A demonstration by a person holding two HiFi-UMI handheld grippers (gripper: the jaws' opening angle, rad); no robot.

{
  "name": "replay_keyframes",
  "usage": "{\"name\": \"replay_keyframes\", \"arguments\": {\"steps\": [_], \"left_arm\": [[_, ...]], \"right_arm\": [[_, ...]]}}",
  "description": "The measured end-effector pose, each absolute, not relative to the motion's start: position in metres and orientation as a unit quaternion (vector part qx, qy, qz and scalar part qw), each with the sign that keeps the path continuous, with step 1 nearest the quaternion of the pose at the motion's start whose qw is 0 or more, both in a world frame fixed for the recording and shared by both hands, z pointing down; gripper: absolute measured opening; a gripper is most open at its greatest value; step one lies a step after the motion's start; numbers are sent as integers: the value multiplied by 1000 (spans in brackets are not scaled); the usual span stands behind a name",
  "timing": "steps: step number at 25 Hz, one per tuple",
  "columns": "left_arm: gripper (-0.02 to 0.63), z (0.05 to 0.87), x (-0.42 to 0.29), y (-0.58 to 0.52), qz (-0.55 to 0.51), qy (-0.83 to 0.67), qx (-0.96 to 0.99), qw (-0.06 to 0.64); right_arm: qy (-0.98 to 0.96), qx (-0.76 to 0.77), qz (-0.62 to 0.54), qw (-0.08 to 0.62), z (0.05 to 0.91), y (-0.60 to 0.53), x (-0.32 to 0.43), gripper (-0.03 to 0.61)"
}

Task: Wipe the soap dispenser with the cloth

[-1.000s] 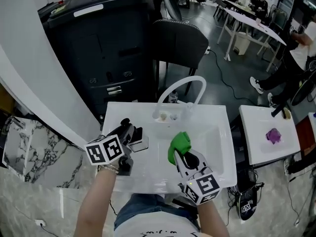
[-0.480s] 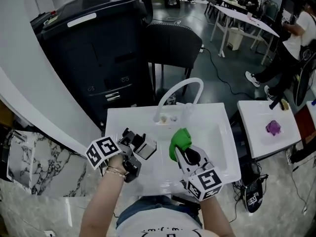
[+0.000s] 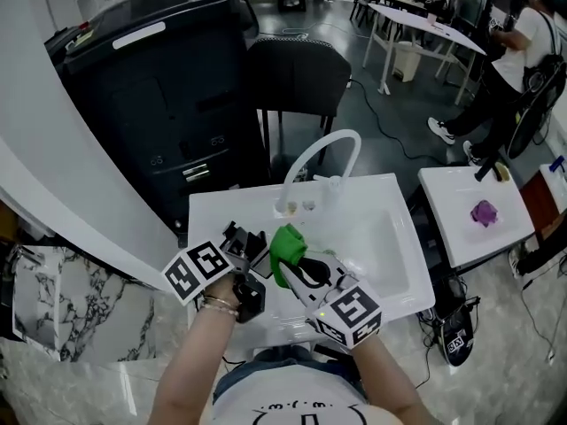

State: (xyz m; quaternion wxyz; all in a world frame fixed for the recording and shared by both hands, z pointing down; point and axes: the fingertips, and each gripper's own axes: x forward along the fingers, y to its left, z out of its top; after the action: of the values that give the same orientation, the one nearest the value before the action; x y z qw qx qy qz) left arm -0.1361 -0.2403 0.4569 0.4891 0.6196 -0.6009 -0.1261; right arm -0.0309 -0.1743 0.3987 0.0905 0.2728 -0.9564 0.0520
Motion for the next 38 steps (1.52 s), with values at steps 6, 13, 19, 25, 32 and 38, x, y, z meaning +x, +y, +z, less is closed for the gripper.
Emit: {"name": "replay_keyframes", "arguments": {"steps": [6,13,19,25,32,38], "left_arm": [[92,454,-129,-234,-110,-597,633,481],[92,464,-138,-229,-134,-587,609,517],[92,469,-144,-231,-154,-583,593,534],[93,465,-139,-235,-179,-567,589,548],[94,456,-128,-236,-160,-557,611,539],[94,455,-129,-233,-144,-567,616,527]], "right_arm": [[-954,261,41,144,419,-185,-56,48],[-934,290,7,207,432,-183,-52,48],[-908,324,12,264,453,-181,-27,48],[-938,300,26,173,426,-168,-21,48],[-972,184,24,144,415,-151,-63,48],[-957,190,-22,219,436,-156,-82,48]]}}
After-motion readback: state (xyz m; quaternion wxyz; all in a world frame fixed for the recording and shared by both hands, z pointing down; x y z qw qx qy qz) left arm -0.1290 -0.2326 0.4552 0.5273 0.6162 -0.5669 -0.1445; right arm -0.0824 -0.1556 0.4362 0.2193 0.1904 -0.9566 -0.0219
